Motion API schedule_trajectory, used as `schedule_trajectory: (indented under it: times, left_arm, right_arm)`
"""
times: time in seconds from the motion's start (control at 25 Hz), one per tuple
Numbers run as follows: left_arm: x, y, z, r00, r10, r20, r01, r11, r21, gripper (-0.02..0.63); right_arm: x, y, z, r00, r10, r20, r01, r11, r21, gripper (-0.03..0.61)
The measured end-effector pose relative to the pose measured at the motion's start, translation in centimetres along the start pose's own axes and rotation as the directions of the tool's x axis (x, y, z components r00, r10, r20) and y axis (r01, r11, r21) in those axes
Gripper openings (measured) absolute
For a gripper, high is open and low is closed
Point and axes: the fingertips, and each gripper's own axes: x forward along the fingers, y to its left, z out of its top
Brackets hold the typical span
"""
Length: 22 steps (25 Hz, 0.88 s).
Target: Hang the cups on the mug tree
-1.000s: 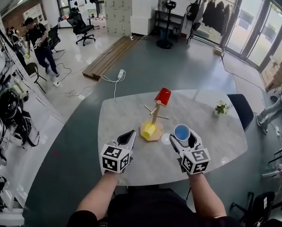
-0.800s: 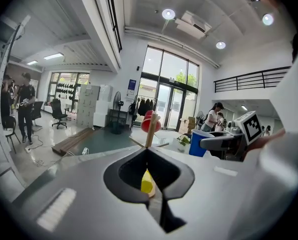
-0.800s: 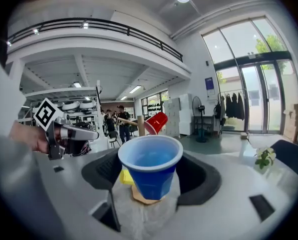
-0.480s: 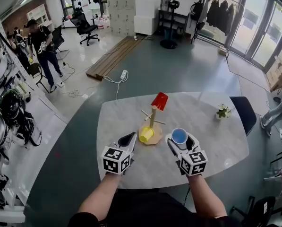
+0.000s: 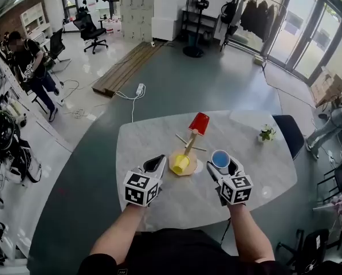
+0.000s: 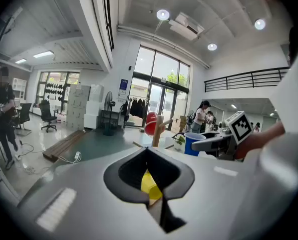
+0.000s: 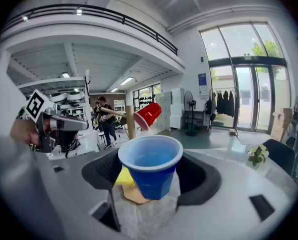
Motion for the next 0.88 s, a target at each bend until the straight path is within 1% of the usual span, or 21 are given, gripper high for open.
schedule_trajectory:
  times: [0.16, 0.44, 0.56, 0.68, 0.88]
  left_arm:
    - [0.0, 0.5, -0.5, 0.999, -0.027, -0.018, 0.027, 1.000, 0.002, 0.011]
    - [-0.1, 0.9, -1.4, 0.998, -0.038, -0.043, 0.037, 0.999, -0.024, 0.012]
    - [-0.2, 1.0, -1.9, 0.998, -0.039, -0.055, 0.037, 0.999, -0.030, 0.012]
    - [-0.4, 1.0, -2.3, 0.998, -0.032, -0.062, 0.030, 0.999, -0.034, 0.011]
    - [-1.0, 1.3, -2.8, 0.998, -0.020, -0.066, 0.017, 0.999, -0.044, 0.012]
  right_arm:
    - [1.5, 0.4, -1.7, 0.998, -0.025, -0.059, 0.025, 1.000, -0.006, 0.345]
    - [3.6, 0.9, -3.7, 0.989, -0.032, -0.141, 0.034, 0.999, 0.013, 0.345]
    - [4.2, 0.6, -3.9, 0.988, -0.038, -0.150, 0.042, 0.999, 0.025, 0.345]
    - [4.5, 0.4, -3.3, 0.989, -0.035, -0.145, 0.037, 0.999, 0.013, 0.345]
    - [4.8, 0.5, -1.7, 0.990, -0.030, -0.137, 0.020, 0.997, -0.070, 0.345]
